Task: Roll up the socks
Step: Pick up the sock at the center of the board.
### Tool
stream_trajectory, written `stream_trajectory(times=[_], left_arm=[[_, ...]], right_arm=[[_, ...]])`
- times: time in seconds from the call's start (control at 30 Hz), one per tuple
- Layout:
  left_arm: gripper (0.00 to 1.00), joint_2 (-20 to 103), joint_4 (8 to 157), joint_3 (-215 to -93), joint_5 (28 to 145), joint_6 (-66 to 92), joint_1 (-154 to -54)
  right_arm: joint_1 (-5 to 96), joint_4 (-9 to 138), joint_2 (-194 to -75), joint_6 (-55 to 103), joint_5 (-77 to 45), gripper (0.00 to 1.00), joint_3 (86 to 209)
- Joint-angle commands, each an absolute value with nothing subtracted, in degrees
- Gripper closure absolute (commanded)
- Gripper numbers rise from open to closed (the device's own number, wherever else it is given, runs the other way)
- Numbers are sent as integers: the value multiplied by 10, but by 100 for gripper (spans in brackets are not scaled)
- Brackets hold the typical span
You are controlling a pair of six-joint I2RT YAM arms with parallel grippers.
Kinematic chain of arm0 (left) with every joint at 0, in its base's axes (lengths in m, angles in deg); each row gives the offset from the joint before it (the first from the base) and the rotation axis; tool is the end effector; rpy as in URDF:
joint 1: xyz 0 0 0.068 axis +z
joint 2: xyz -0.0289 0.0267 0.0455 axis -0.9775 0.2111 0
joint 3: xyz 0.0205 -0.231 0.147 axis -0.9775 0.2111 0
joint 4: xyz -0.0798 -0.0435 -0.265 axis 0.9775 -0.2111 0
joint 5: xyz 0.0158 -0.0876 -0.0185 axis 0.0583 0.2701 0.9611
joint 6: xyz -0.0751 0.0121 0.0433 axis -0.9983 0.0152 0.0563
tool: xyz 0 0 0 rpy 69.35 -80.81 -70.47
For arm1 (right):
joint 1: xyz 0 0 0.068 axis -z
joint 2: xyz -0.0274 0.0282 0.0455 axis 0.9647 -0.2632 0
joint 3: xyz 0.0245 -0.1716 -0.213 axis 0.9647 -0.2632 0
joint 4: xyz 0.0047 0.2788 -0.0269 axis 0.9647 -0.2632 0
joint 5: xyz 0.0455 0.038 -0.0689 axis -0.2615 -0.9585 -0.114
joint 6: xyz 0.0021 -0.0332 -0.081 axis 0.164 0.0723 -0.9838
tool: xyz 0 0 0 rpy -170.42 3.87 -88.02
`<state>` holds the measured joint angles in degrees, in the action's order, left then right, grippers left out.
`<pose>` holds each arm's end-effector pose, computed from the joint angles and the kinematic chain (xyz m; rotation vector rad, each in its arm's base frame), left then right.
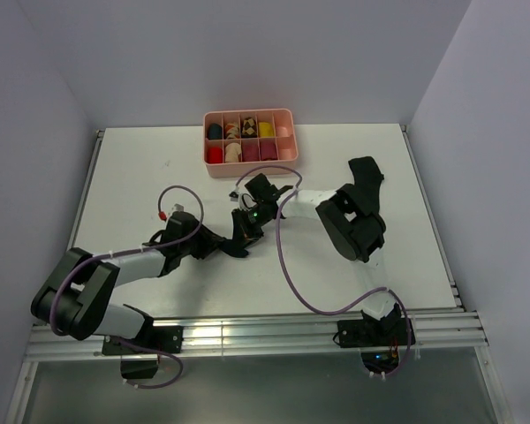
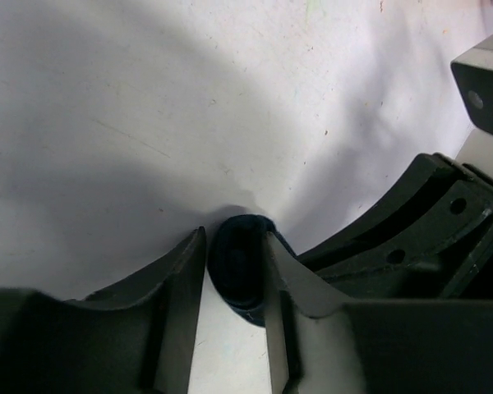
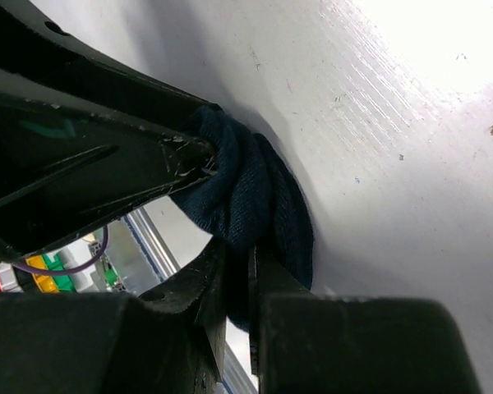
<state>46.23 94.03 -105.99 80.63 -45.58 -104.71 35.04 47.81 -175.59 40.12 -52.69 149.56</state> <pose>0.2519 -0.1315 0.0885 -0.8892 2.3191 -0.8563 0.3148 0.3323 0.0816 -0.7033 2.7393 1.3567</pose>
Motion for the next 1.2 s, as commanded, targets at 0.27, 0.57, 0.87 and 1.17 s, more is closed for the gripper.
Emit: stream_trajectory(times=[0.27, 0.57, 0.87, 1.17], left_arm=[[99, 498, 922, -1097, 806, -438, -1051], [99, 526, 856, -1157, 820, -382, -1051], [99, 562, 816, -1219, 836, -341, -1051], [99, 595, 786, -1264, 855, -310, -1051]], right_arm=[[348, 544, -1698, 346, -393, 67, 1398], [332, 622, -1564, 247, -251, 46, 1328], [249, 681, -1493, 107, -105, 35, 1292], [176, 690, -1522, 7, -28, 31, 1303]])
